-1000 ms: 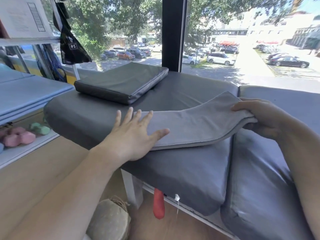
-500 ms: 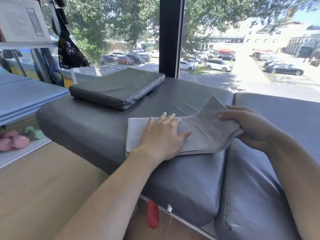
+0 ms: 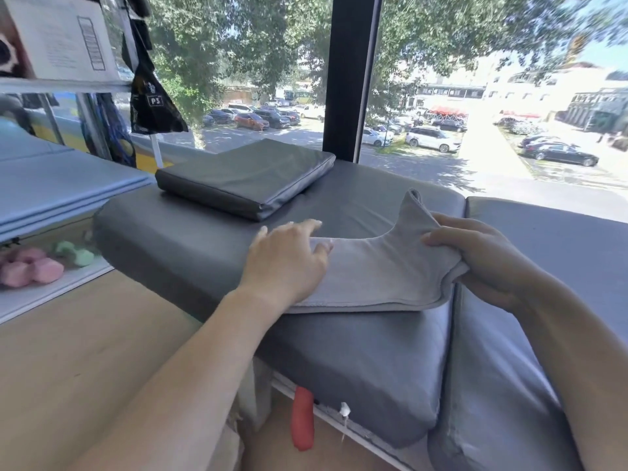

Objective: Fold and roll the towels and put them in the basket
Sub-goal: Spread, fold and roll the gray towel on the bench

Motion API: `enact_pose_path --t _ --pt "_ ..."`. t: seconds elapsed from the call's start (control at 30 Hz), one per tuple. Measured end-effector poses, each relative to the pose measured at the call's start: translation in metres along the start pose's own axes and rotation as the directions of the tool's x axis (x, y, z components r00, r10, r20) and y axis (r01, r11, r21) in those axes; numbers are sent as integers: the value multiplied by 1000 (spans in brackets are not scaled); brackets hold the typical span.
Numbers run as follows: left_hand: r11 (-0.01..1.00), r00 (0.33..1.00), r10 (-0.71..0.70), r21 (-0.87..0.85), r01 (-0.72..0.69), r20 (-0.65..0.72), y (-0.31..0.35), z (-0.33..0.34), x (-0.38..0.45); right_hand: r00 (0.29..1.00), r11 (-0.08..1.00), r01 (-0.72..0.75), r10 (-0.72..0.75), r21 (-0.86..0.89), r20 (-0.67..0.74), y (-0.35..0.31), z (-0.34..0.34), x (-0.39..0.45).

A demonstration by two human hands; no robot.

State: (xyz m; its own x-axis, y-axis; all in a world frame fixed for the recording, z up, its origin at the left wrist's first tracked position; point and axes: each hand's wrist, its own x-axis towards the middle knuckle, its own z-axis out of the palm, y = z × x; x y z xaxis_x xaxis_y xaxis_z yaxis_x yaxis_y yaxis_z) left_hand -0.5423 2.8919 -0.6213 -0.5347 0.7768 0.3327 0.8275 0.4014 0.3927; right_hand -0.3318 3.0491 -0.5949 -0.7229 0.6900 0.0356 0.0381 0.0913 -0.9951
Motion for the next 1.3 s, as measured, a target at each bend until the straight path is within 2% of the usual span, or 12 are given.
enact_pose_path --t 0.07,0.17,0.23,0.33,0.47,0.67,0.87,1.3 --pt "989 999 7 147 -15 53 -24 -2 -9 1000 998 28 -28 -52 1 -6 10 -2" --pt "992 977 79 78 -96 198 -47 1 -22 998 974 55 -59 -218 -13 -14 27 0" --pt "989 974 106 77 -124 202 -56 -3 -28 999 956 39 -41 -291 0 -22 39 3" --pt "988 980 67 124 -91 190 -65 -11 -33 1000 923 -2 2 -384 -2 -36 58 10" --pt "995 960 34 76 -58 278 -74 -15 -35 998 862 -58 48 -503 -33 -44 93 22" --pt "997 959 49 40 -63 280 -77 -13 -38 996 765 -90 69 -638 -58 -39 148 30" --pt "995 965 84 27 -94 249 -86 -9 -42 997 574 -82 61 -815 -57 -29 183 34" --pt "992 949 123 -39 -116 290 -87 -18 -46 999 364 21 33 -931 36 -19 200 34"
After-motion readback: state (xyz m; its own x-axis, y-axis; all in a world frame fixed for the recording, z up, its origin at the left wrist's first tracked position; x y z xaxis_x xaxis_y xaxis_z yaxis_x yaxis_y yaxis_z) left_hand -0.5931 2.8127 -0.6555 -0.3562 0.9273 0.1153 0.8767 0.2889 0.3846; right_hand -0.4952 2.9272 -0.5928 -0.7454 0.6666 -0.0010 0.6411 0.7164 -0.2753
